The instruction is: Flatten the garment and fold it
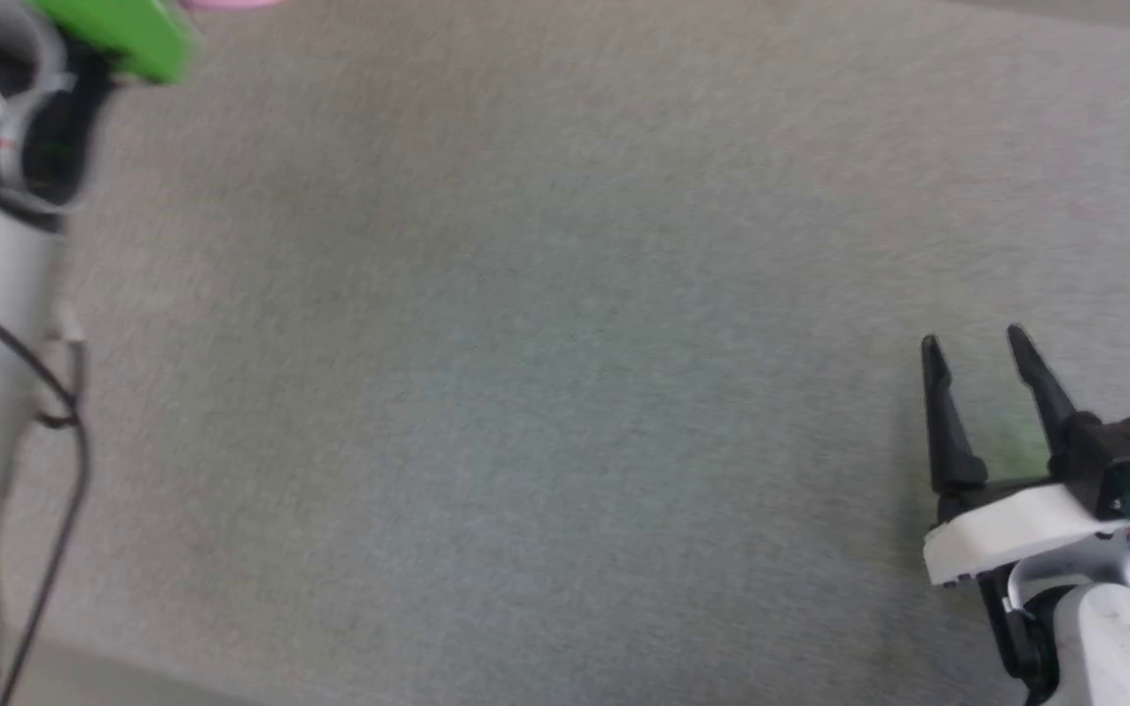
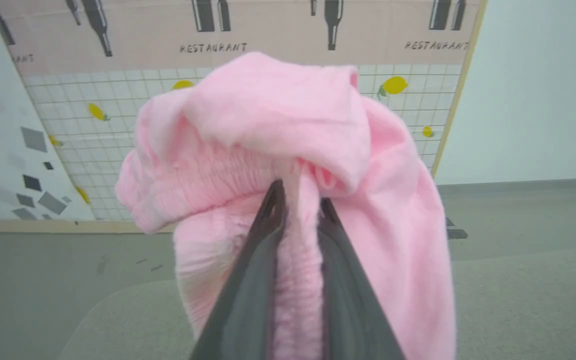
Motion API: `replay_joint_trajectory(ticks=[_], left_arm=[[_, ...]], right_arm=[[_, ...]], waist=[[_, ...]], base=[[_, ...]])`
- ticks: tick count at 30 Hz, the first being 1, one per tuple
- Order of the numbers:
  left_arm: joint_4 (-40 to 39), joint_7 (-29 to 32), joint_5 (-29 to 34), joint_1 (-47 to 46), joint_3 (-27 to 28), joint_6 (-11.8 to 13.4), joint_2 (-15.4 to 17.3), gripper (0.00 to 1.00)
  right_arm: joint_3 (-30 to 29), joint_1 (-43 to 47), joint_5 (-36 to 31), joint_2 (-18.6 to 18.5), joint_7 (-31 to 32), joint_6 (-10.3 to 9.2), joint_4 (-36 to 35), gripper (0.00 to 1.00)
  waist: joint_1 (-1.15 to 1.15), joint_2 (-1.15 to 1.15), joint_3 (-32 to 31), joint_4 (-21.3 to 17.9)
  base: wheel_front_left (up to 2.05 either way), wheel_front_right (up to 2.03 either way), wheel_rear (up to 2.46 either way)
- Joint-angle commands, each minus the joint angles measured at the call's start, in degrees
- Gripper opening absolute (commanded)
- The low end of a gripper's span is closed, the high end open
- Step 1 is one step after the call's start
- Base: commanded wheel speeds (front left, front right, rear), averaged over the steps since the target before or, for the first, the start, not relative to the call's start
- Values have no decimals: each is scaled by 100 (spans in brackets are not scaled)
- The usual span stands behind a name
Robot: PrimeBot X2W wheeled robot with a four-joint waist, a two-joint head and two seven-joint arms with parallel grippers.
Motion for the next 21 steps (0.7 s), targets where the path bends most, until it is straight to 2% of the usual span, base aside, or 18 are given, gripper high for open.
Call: replay_joint_trajectory(ticks=[1,4,7,10,14,17,18,21], left_arm=[[-234,61,-155,-36,-194,-21,-109,0],[-750,223,-444,96,-656,-21,-344,0],[-983,355,-402,389,-1140,-21,-514,0],[-973,495,-330,879,-1685,-21,-667,0],[-755,679,130,1418,-2684,-21,-625,0],[-478,1233,-36,1811,-3257,-21,-630,0],[-338,1587,-114,1925,-3455,-21,-583,0],[-142,2294,-522,2173,-3639,5,-575,0]], right_arm=[[8,-20,89,-6,-104,-8,96,100],[6,9,234,-6,-248,-8,309,100],[40,36,360,-6,-340,-8,474,100],[72,36,457,-6,-441,-8,629,100],[42,87,539,-6,-534,-8,759,100],[-10,129,582,-6,-587,-8,841,100],[-20,143,594,-6,-605,-8,867,100],[-45,173,617,-6,-641,-8,914,100]], waist=[[0,42,-600,-612],[0,42,-775,-907],[0,42,-865,-1202],[0,42,-902,-1468],[0,42,-894,-1755],[0,42,-903,-1861],[0,42,-911,-1881],[0,42,-935,-1891]], base=[[0,0,0],[0,0,0],[0,0,0],[0,0,0],[0,0,0],[0,0,0],[0,0,0],[0,0,0]])
